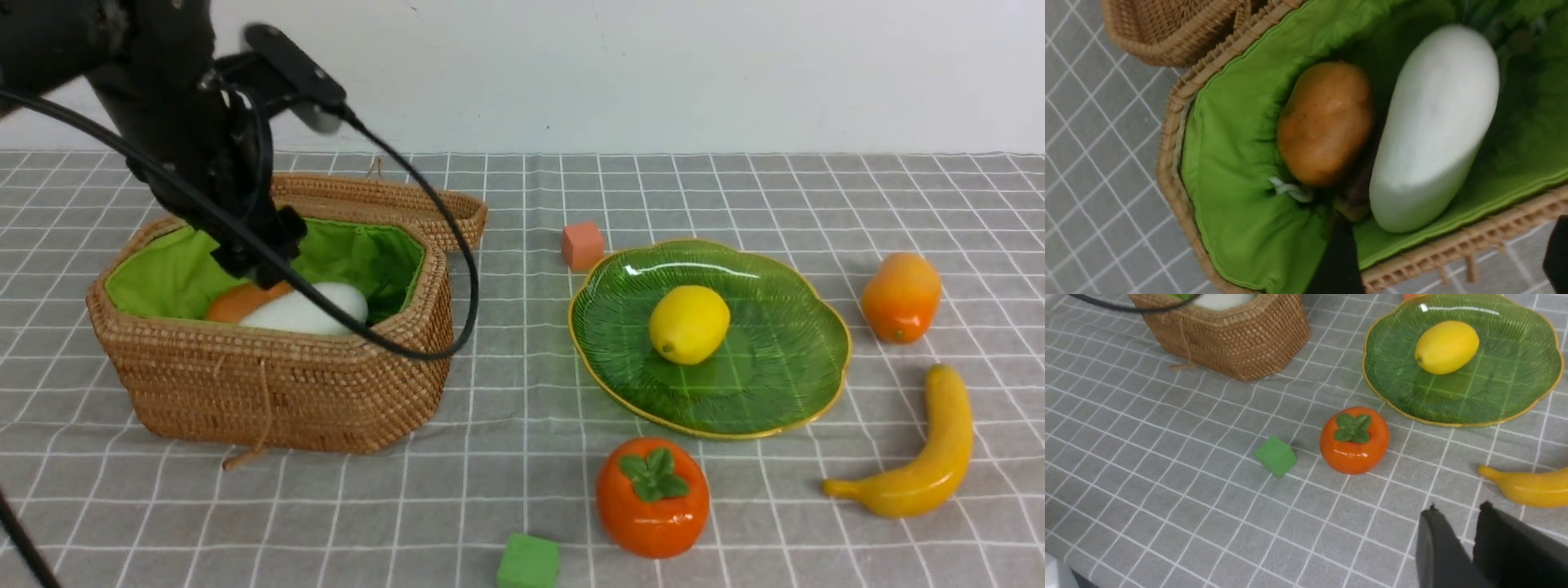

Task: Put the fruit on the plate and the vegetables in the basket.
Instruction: Take a daikon with your left arm and place it on the basket on the left, then grab a tomato with your right arm and place it on the plate on the right.

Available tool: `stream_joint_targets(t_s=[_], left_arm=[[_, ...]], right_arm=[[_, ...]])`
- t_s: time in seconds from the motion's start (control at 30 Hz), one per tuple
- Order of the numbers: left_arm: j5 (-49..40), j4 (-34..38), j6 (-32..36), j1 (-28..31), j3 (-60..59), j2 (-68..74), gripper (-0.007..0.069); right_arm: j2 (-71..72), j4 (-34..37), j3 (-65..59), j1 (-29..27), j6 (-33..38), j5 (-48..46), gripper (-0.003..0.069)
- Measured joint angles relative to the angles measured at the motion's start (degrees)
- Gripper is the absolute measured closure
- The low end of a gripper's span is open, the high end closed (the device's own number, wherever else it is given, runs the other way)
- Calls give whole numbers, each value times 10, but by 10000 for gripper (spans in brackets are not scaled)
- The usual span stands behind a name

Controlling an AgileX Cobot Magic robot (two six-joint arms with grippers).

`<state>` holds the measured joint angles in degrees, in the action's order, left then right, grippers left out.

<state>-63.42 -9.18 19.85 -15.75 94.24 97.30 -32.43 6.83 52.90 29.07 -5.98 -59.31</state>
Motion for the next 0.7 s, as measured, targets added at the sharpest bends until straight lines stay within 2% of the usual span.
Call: stream_joint_targets(t_s=[0.03,0.07,0.13,0.2,0.27,0.37,0.5,0.7], left_arm=[[-1,3,-4,-1,0,-3,63],[-2,23,-35,-8,0,-27,155],[-3,52,-77,-21,0,-68,292],[-4,81,-107,-43,-3,-116,490],[-4,104,-116,-66,-22,-171,615],[1,127,-125,-91,-69,-250,638],[34,150,-134,-121,-205,-379,638],[153,194,-129,-128,-432,-594,638]], right_arm=[[-3,0,1,0,0,0,502],[-25,0,4,0,0,0,496],[-58,0,9,0,0,1,487],[-103,5,12,0,0,4,470],[-148,18,13,0,0,7,452],[-209,40,13,0,0,16,422],[-300,79,13,0,0,54,368],[-429,129,13,0,-1,138,227]])
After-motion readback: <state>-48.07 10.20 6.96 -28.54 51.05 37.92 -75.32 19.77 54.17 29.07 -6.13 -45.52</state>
